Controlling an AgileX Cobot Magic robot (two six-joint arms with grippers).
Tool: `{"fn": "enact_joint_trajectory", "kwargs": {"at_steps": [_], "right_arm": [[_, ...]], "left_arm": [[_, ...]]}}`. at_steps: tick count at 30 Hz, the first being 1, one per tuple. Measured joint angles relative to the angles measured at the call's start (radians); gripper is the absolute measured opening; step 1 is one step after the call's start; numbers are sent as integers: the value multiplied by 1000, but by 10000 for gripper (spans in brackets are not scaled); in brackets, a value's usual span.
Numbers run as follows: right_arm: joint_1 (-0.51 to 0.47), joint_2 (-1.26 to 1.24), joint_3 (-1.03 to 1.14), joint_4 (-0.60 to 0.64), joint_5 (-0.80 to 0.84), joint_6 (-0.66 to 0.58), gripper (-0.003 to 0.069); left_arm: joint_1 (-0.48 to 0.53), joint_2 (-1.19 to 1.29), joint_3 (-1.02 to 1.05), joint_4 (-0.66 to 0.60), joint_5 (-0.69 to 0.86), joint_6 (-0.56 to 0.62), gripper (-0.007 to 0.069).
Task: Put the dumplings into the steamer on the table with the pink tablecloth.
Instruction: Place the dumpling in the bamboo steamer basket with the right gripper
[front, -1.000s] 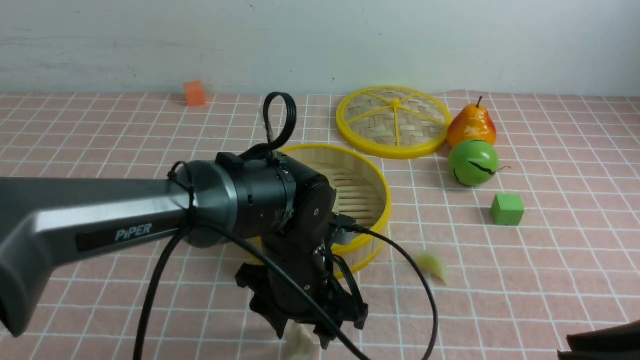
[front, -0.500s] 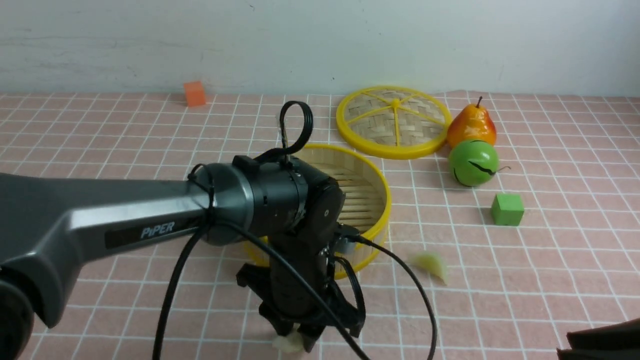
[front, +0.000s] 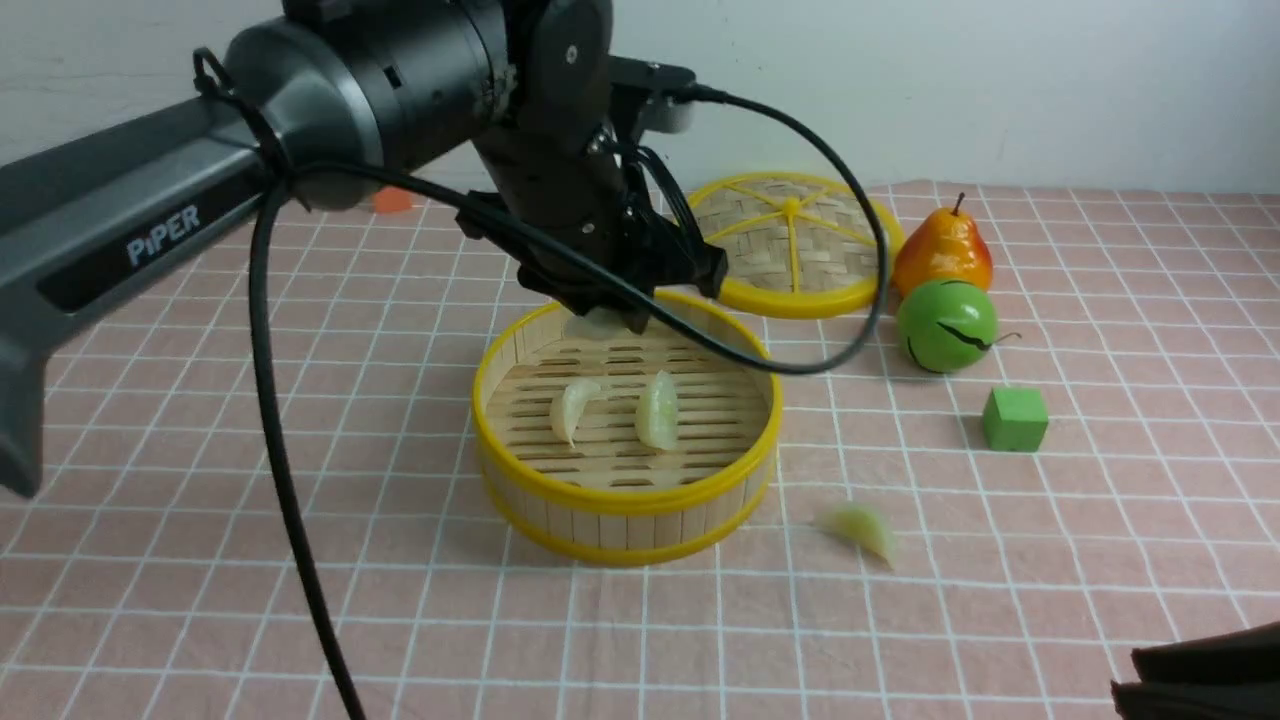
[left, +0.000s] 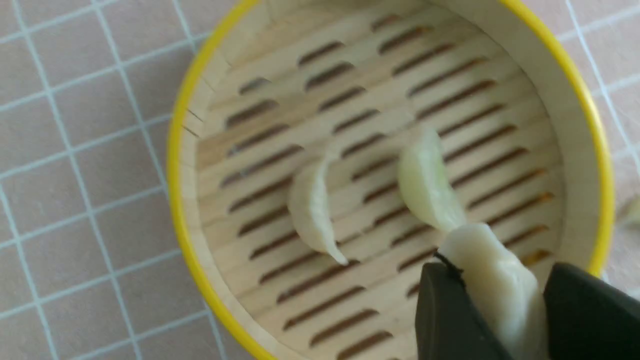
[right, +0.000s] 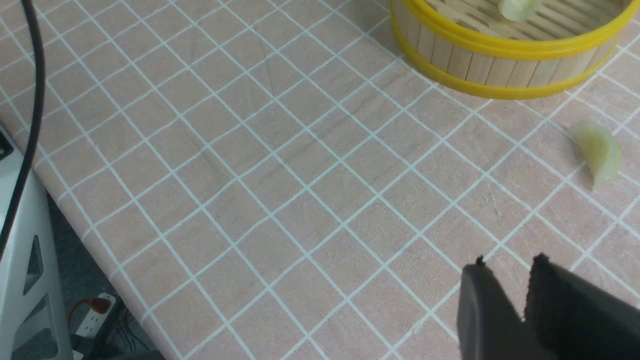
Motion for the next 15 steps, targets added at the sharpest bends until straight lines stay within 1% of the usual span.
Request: {"fn": "enact_joint_trajectory", "kwargs": {"at_steps": [5, 15], "right_arm": [[0, 2, 0, -5, 0, 0, 146], [0, 2, 0, -14, 0, 0, 155]], "left_arm": [[60, 98, -27, -22, -35, 0, 240], [59, 236, -27, -77, -80, 1, 246]]}}
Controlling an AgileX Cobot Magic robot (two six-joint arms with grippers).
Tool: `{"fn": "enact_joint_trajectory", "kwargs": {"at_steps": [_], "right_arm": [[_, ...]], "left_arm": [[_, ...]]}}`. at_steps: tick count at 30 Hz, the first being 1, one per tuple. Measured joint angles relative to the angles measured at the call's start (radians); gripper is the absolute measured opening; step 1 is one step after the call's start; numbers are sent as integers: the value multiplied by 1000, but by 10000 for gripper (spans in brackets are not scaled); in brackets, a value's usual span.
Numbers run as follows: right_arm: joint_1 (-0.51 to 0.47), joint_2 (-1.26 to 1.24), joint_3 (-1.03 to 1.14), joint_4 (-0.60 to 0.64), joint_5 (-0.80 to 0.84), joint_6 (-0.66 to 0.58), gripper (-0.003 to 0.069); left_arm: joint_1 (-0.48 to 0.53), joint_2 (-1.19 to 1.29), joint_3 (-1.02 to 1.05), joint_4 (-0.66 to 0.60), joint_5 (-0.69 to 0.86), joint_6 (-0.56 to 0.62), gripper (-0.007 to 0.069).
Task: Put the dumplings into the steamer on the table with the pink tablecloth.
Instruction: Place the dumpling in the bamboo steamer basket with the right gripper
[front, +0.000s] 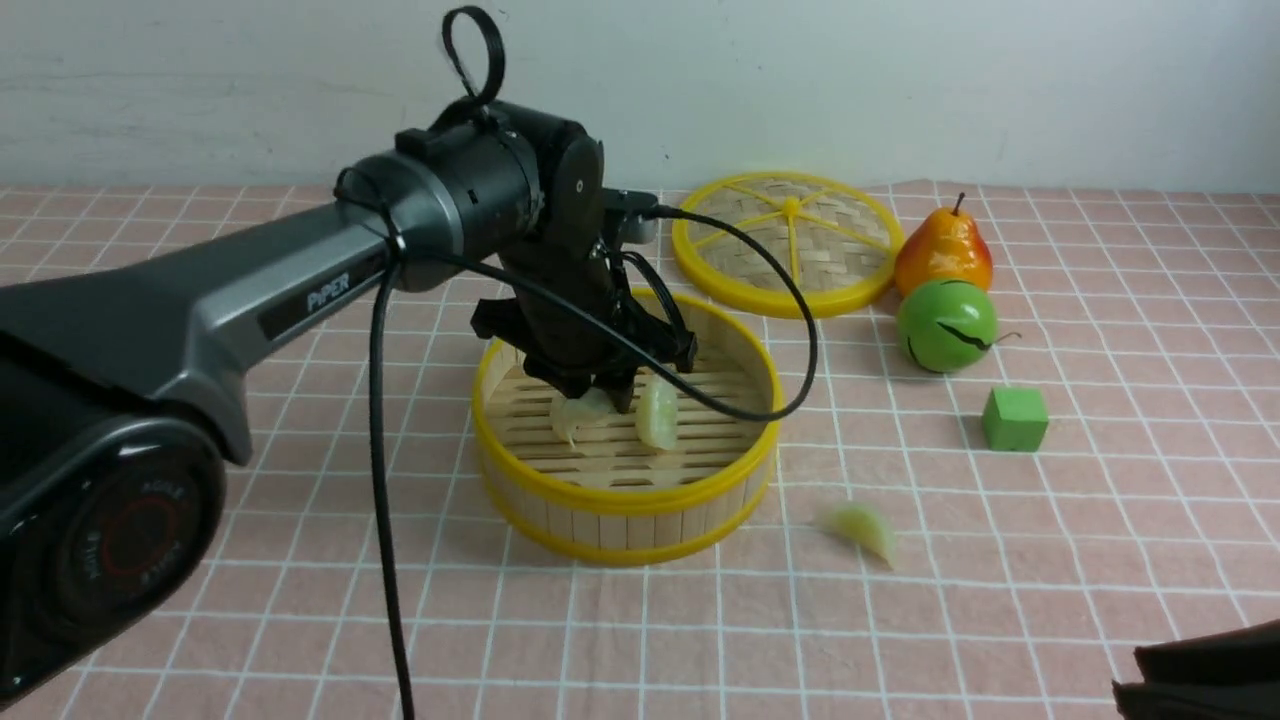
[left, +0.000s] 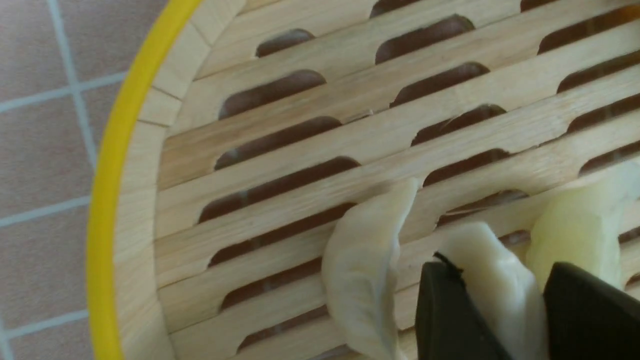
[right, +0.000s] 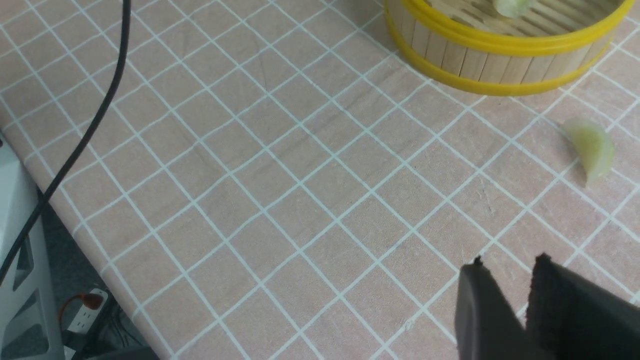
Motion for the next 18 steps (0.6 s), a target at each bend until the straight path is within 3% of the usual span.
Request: {"fn": "enact_joint_trajectory", "kwargs": {"at_steps": [10, 15, 18], "right_arm": [[0, 8, -1, -53, -23, 38, 156], [0, 86, -56, -187, -1, 235, 97], [0, 200, -164, -312, 60, 316, 2]], "left_arm": [[-2, -15, 0, -5, 26, 4, 415], [-2, -101, -29, 34, 126, 36, 419], [-2, -205, -86, 87, 222, 47, 384]]}}
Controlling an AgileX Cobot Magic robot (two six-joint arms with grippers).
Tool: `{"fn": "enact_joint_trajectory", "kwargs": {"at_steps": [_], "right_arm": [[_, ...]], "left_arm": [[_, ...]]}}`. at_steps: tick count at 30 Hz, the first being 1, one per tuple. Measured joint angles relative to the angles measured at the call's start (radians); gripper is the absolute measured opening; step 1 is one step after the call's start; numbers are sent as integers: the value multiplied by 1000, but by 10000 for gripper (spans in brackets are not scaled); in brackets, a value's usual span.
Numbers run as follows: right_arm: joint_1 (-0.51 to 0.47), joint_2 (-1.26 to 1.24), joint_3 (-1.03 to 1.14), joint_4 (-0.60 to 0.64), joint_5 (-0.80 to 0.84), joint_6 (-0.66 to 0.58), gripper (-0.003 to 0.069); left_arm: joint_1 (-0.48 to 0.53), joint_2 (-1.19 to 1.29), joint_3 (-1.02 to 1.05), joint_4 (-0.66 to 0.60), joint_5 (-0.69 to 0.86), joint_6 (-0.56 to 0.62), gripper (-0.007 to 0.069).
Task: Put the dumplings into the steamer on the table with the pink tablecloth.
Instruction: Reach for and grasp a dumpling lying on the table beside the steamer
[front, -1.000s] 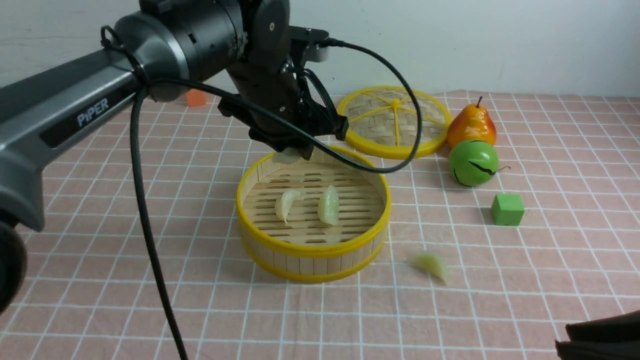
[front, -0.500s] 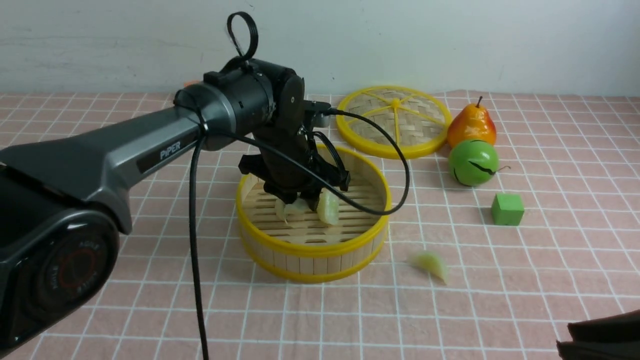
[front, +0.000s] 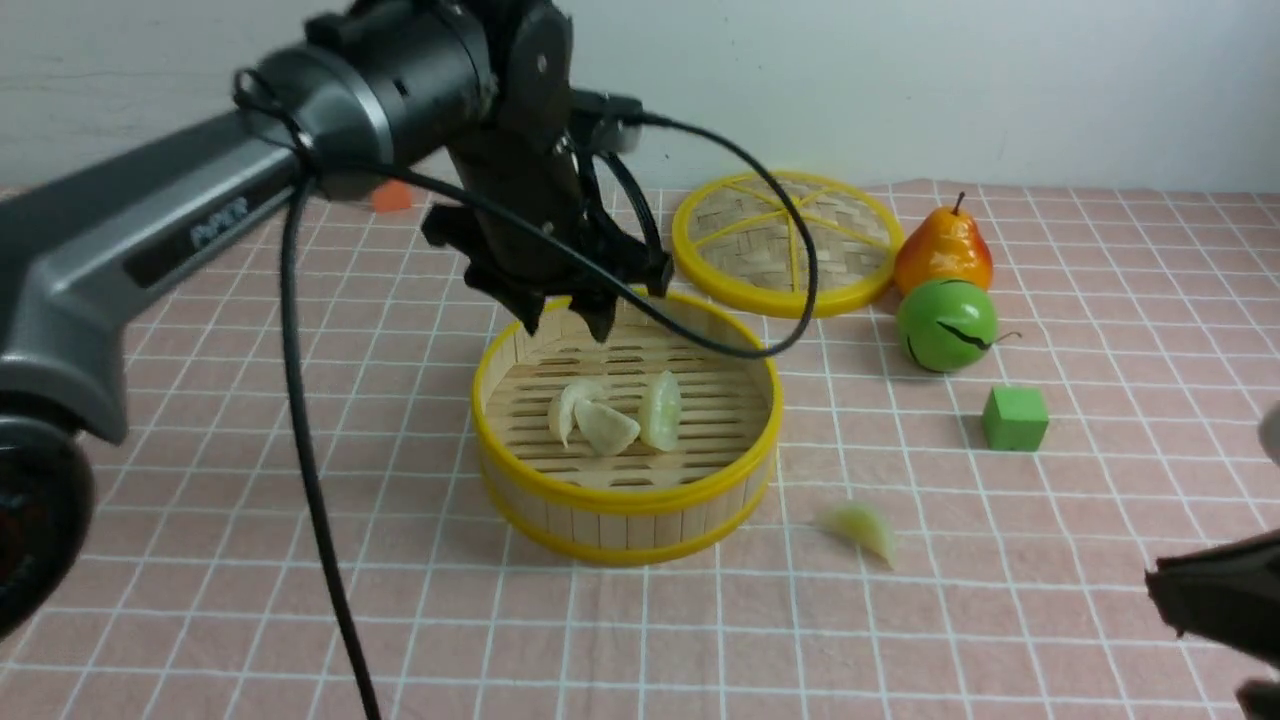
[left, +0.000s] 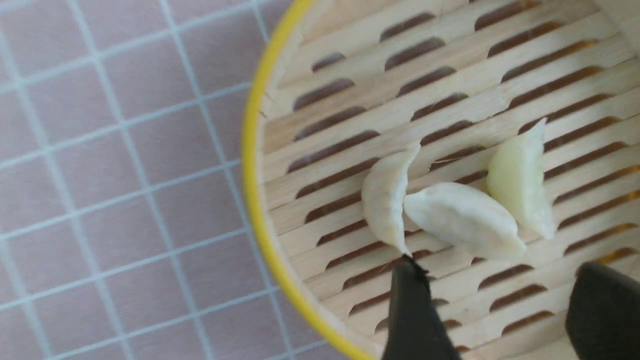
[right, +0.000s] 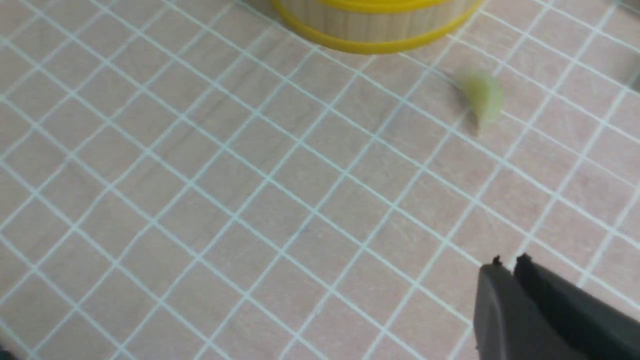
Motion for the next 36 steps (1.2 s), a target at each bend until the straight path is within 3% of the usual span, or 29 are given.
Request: {"fn": "enact_joint_trajectory", "kwargs": {"at_steps": [6, 15, 26, 32, 36], "right_arm": [[0, 229, -206, -102, 77, 14, -20], [-5, 544, -370, 42, 171, -127, -20], [-67, 765, -406, 50, 140, -257, 6], [-67, 851, -415, 48, 9, -260, 192], [-67, 917, -426, 11, -74, -260, 386]], "left_arm": [[0, -226, -24, 29, 77, 4, 238], [0, -560, 109, 32, 78, 2, -8], [0, -1014, 653, 30, 78, -16, -13], [0, -1218, 925, 5, 78, -16, -13], [0, -1302, 1035, -20, 78, -19, -13]]}}
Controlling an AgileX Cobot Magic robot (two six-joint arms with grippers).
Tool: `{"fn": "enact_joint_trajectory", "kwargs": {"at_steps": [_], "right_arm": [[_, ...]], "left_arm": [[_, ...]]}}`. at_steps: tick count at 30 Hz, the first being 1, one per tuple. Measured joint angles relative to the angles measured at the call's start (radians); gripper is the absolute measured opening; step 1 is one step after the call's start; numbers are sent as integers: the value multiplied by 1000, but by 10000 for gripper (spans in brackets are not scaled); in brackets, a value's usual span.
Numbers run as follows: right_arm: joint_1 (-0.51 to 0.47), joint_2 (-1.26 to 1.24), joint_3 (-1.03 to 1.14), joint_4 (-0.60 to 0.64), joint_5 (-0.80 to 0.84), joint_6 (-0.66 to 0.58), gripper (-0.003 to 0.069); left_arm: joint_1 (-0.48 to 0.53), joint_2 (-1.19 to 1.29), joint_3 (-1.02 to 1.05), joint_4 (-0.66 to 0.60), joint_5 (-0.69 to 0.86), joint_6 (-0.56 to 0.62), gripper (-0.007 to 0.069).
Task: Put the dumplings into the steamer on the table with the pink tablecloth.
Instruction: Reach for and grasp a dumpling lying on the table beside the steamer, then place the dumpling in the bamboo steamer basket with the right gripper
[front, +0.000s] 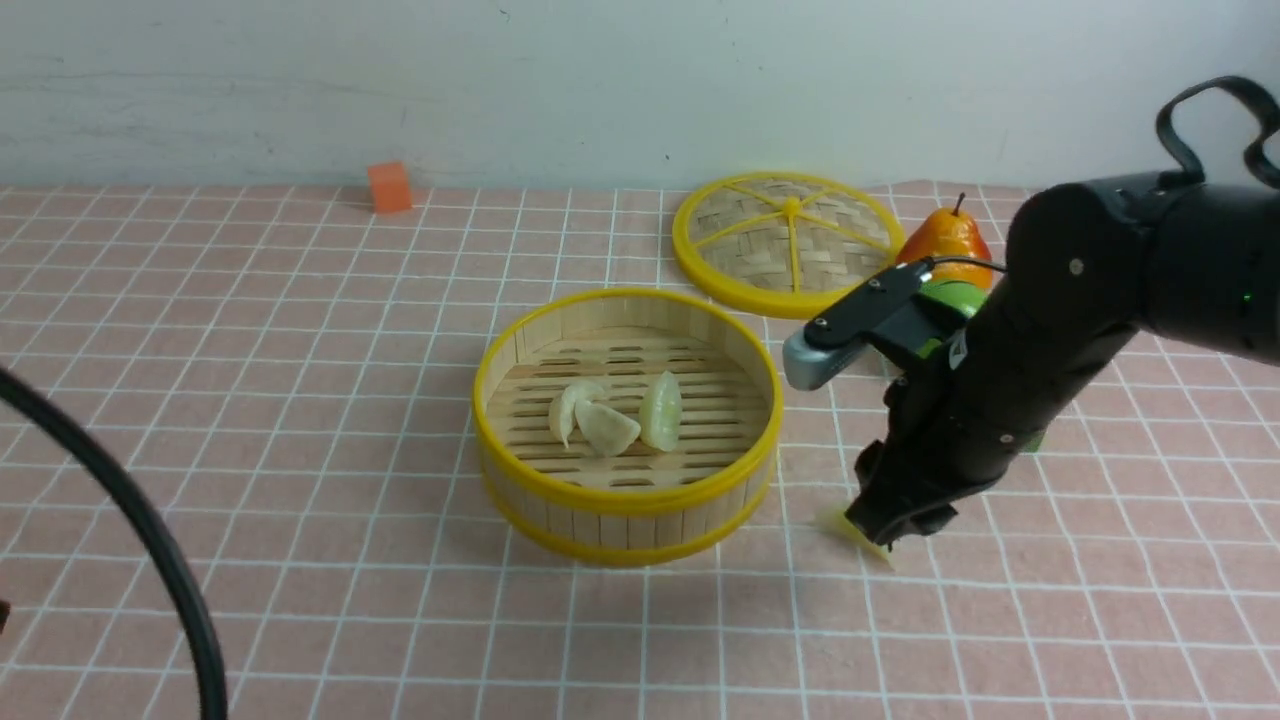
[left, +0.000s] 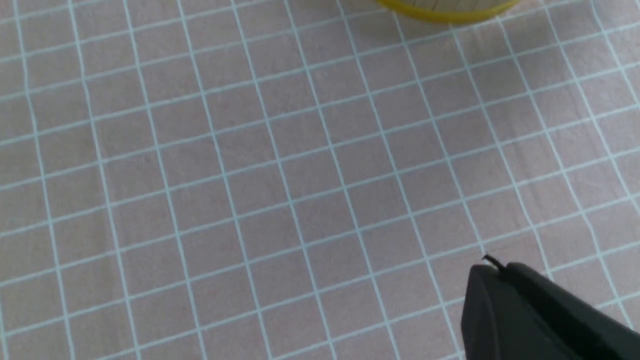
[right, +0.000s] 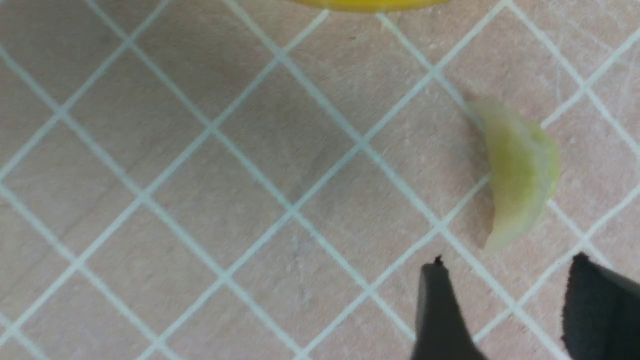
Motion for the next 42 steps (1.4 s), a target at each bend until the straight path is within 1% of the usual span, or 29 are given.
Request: {"fn": "enact_joint_trajectory", "kwargs": {"at_steps": [1, 3, 4, 6, 9, 11, 13, 14, 15, 16, 17, 19, 20, 21, 24, 26, 28, 29, 31, 32, 34, 38, 42], "right_arm": [[0, 20, -1, -20, -27, 0, 433], [0, 53, -2, -45, -71, 0, 494], [0, 68, -2, -53, -92, 0, 511], [0, 105, -2, -73, -131, 0, 537], [0, 150, -2, -91, -168, 0, 538], [0, 170, -2, -98, -181, 0, 514], [0, 178, -2, -100, -187, 0, 455], [0, 178, -3, -100, -188, 0, 438], [0, 178, -5, -101, -190, 0, 358], [0, 178, -10, -102, -184, 0, 296], [0, 178, -23, -105, -168, 0, 207], [0, 179, -38, -105, -145, 0, 181], [1, 179, -76, -105, -94, 0, 188], [2, 179, -82, -105, -80, 0, 188], [22, 175, -208, -102, 45, 0, 196], [41, 172, -305, -69, 112, 1, 196], [70, 165, -406, -1, 172, 6, 196], [73, 166, -415, 6, 175, 6, 196], [114, 169, -502, 78, 184, 7, 196], [118, 171, -507, 81, 184, 7, 196], [156, 190, -553, 105, 164, 7, 196], [194, 258, -578, 91, 113, 8, 196], [199, 335, -577, 46, 73, 8, 196]], "left_arm": [[0, -9, 20, -8, 0, 0, -13], [0, -15, 41, -24, 0, 0, -13], [0, -15, 49, -33, 0, 0, -13], [0, -15, 63, -52, 0, 0, -13], [0, -15, 68, -69, -1, 0, -13], [0, -15, 68, -73, -1, 0, -13], [0, -15, 68, -74, -1, 0, -13], [0, -15, 68, -74, -1, 0, -13], [0, -15, 68, -74, -1, 0, -13], [0, -15, 68, -74, -1, 0, -13], [0, -15, 68, -74, -2, 0, -13], [0, -15, 68, -74, -4, 0, -13], [0, -15, 68, -74, -5, 0, -13], [0, -15, 68, -74, -5, 0, -13], [0, -15, 68, -67, -6, 1, -13], [0, -15, 68, -58, -12, 3, -13], [0, -15, 68, -50, -24, 3, -13], [0, -15, 68, -48, -26, 3, -13], [0, -15, 68, -44, -33, 3, -13], [0, -15, 68, -44, -33, 3, -13], [0, -15, 68, -43, -33, 3, -13], [0, -15, 68, -39, -32, 3, -13], [0, -18, 68, -39, -32, 3, -13]]}}
